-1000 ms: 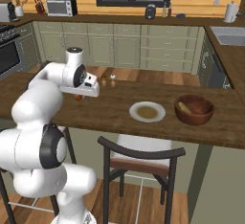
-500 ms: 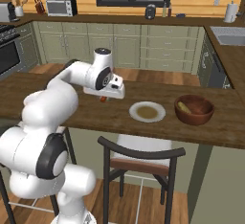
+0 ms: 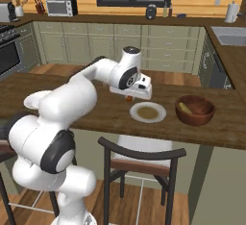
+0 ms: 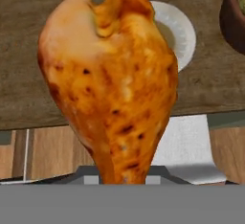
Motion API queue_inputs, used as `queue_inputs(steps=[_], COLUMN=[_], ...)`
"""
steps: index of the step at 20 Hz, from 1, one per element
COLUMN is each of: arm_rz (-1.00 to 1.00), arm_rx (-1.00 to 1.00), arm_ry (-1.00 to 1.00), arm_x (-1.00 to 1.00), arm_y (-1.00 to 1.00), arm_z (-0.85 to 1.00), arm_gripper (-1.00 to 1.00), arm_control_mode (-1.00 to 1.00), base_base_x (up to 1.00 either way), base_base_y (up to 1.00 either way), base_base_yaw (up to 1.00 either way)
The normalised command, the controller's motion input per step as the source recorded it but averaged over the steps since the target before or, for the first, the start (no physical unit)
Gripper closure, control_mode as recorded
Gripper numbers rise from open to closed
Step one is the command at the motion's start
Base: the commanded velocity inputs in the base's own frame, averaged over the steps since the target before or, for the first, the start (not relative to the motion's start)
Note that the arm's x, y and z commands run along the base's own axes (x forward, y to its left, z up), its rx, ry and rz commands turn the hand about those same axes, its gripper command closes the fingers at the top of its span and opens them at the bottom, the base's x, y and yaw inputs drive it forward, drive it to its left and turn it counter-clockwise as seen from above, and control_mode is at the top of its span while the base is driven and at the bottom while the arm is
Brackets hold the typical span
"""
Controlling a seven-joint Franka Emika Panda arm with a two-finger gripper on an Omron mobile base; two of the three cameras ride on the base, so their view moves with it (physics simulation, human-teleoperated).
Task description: Pick the chicken drumstick and potato from their plates and place them in the bowl. Then put the bowl in the fridge.
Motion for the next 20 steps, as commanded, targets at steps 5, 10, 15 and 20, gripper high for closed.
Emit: queue_inputs(steps=[5, 10, 15, 20], arm_rz=[-0.21, -0.24, -0.14, -0.07], arm_rx=[-0.11, -0.15, -0.03, 0.00], arm_ry=[-0.01, -0.01, -0.01, 0.00], arm_x=[0.00, 0.15, 0.27, 0.19], arm_y=[-0.64, -0.12, -0.49, -0.66], arm_z=[0.00, -0.01, -0.08, -0.08], arm_gripper=[1.00, 1.00, 1.00, 1.00], arm_control_mode=[-1.00, -1.00, -1.00, -1.00], base_base_x=[0.00, 0.00, 0.00, 0.00], base_base_y=[0.00, 0.00, 0.00, 0.00], base_base_yaw=[0.00, 0.00, 0.00, 0.00])
